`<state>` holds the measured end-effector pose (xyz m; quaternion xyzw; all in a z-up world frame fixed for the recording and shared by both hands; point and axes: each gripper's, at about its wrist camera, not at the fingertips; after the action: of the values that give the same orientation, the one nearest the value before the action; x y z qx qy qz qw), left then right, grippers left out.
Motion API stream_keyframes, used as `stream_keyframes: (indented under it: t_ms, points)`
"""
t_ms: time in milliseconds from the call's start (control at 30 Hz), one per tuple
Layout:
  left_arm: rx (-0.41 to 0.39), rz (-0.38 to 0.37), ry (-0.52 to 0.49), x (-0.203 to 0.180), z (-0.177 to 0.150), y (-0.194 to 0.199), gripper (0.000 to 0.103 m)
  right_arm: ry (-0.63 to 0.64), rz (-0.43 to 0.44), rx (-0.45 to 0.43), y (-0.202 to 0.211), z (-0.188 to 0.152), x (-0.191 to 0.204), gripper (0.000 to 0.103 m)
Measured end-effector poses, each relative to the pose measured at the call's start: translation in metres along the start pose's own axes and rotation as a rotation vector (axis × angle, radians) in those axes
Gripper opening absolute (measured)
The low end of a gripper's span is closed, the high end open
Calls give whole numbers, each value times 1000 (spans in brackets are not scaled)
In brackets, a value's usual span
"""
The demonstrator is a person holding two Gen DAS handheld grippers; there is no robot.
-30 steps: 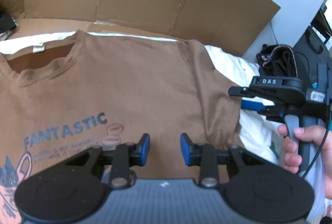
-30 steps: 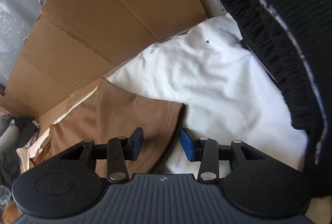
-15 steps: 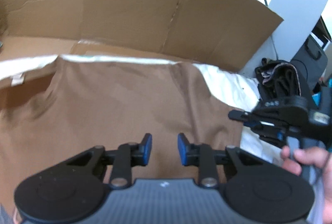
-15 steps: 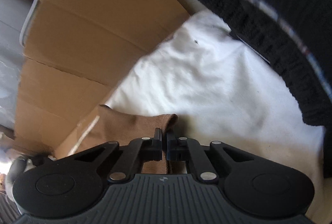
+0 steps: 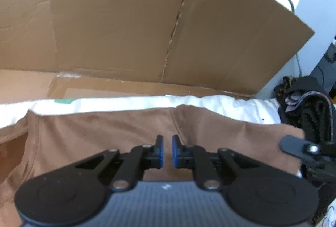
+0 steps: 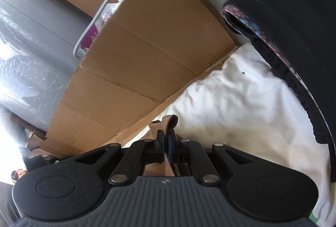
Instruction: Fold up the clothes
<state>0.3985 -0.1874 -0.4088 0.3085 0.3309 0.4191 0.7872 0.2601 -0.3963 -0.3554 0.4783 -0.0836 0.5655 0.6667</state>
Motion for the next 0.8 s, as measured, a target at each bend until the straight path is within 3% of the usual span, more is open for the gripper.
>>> stream_keyframes:
  t_ms: [367,600,800]
  points:
    - [12,21,-17,-4,22,-30,8,6,51,-10,12,4,18,0]
    - [5,68,-57,-12,20,-47,7,26,90,1,13,4,29,0]
    - [30,61,-39,-9,23,-56,6,25,119,14,14,3,34,0]
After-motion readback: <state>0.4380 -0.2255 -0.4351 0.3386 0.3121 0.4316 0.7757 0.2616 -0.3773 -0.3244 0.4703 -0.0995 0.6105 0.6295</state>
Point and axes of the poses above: each gripper's, at about its wrist camera, not at the fingertips, and y roughly against the way its jaws point, x to its left, z to its top, and after that the axes turned 6 degrees about y, right-handed
